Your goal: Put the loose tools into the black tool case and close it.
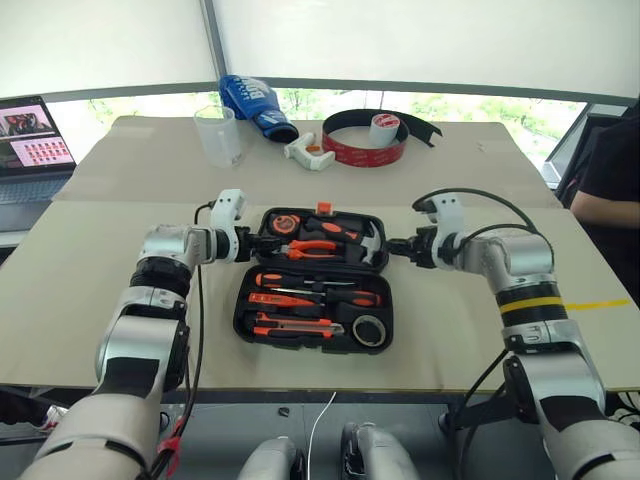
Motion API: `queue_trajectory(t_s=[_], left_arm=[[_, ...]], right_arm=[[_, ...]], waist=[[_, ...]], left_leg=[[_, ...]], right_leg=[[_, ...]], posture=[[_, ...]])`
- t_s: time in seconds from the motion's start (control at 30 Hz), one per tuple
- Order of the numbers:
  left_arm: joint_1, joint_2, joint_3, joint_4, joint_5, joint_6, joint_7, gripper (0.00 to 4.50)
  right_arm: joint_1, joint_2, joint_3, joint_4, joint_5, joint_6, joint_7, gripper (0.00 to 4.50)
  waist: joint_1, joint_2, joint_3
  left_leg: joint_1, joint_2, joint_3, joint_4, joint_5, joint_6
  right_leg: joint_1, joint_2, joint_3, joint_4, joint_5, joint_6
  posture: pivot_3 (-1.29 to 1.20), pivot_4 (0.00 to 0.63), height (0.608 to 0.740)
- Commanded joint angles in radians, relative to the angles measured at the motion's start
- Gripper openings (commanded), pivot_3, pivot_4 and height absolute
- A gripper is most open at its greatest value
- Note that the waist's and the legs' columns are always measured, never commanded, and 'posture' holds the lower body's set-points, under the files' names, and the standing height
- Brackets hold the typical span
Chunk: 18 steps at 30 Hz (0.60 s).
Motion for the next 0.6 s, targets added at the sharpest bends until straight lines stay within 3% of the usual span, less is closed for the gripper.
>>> queue_trajectory(t_s=[0.03,0.17,0.2,0.27,0.33,0.5,0.6], left_arm=[[-0.027,-0.002,0.008,0.012,0.024,-0.027,-0.015,1.48],[-0.026,-0.007,0.027,0.015,0.027,-0.022,-0.014,0.14],[-0.025,-0.008,0.031,0.014,0.029,-0.021,-0.014,0.06],[-0.025,-0.01,0.039,0.011,0.029,-0.014,-0.013,0.0],[-0.028,-0.011,0.05,0.009,0.026,-0.001,-0.015,0.0],[-0.034,-0.003,0.065,-0.002,0.025,0.0,-0.029,0.0],[-0.016,0.0,0.079,-0.05,0.02,-0.067,-0.041,0.0]], right_arm=[[-0.014,0.008,0.005,0.001,-0.032,-0.019,0.008,3.29],[-0.003,0.013,0.013,-0.014,-0.049,-0.01,0.025,3.29],[0.0,0.013,0.017,-0.02,-0.052,-0.006,0.031,3.29],[0.012,0.012,0.031,-0.039,-0.06,-0.001,0.046,2.3],[0.023,0.012,0.04,-0.055,-0.069,0.0,0.055,1.88],[0.039,0.014,0.038,-0.085,-0.081,-0.013,0.06,0.11],[0.042,0.023,0.012,-0.122,-0.091,-0.089,0.04,0.05]], waist=[[0.003,0.0,0.0],[0.006,0.0,0.0],[0.005,0.0,0.0],[0.004,0.0,0.0],[0.004,0.0,0.0],[0.004,0.0,0.0],[0.005,0.0,0.0]], left_leg=[[0.0,0.0,0.0,0.0,0.0,0.0],[0.0,-0.001,0.0,0.001,0.0,0.0],[0.0,-0.001,0.0,0.001,0.0,0.0],[0.0,-0.001,0.0,0.001,0.0,0.0],[0.0,0.0,0.0,0.001,0.0,0.0],[0.0,0.0,0.0,0.001,-0.001,0.001],[0.0,0.0,0.0,0.001,-0.001,0.001]], right_leg=[[0.0,0.0,0.0,0.0,0.0,0.0],[0.0,-0.001,0.001,0.001,0.0,0.0],[0.0,-0.001,0.001,0.001,0.0,0.0],[0.0,-0.001,0.001,0.001,0.0,0.0],[0.0,-0.001,0.001,0.002,0.0,0.0],[0.0,-0.001,0.001,0.001,0.0,0.0],[0.0,-0.001,0.001,0.001,0.0,0.0]], posture=[[0.0,0.15,0.73],[0.0,0.15,0.73],[0.0,0.15,0.73],[0.0,0.15,0.73],[0.0,0.15,0.73],[0.0,0.15,0.73],[0.0,0.15,0.73]])
